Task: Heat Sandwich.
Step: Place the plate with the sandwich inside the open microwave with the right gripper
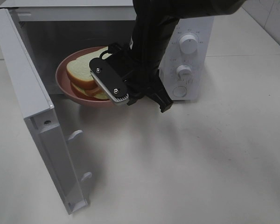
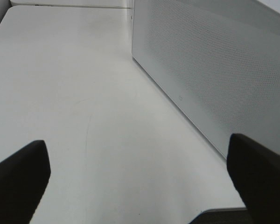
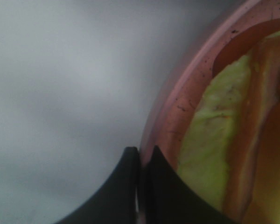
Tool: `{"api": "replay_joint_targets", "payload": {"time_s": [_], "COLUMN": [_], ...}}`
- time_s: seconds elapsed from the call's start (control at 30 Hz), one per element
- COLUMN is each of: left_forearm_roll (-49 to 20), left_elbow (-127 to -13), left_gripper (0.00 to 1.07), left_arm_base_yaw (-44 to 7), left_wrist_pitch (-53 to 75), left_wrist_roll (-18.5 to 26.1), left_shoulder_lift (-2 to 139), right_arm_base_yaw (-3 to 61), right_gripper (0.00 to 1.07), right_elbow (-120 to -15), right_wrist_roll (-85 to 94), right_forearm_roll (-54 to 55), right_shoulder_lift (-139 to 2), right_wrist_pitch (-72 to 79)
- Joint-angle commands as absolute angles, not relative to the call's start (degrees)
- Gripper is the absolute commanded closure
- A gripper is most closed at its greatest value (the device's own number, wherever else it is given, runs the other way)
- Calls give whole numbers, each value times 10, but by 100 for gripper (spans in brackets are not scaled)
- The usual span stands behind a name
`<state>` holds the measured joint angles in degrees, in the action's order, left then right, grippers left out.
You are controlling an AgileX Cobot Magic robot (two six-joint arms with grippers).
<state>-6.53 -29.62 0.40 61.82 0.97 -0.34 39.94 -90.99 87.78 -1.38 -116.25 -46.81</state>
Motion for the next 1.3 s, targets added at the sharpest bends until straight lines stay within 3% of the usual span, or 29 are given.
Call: {"api": "replay_joint_targets", "payload": {"time_s": [0.03,1.3], "left_forearm_roll": [-67,-67], "left_elbow": [-295,-295], "left_gripper": [9,9], "left_arm_base_yaw": [1,1], "left_wrist_pitch": [612,612], "left_wrist_roll": [9,9], "left_shoulder_lift": [-14,-14], "right_arm_base_yaw": [401,401], "right_gripper": [107,106], "right_elbow": [-936,-1232], "right_wrist_roll": [871,752], "right_forearm_roll": [-15,-48], "right_shoulder_lift": [-1176,-1359], "right_wrist_pitch": [-474,-541]}}
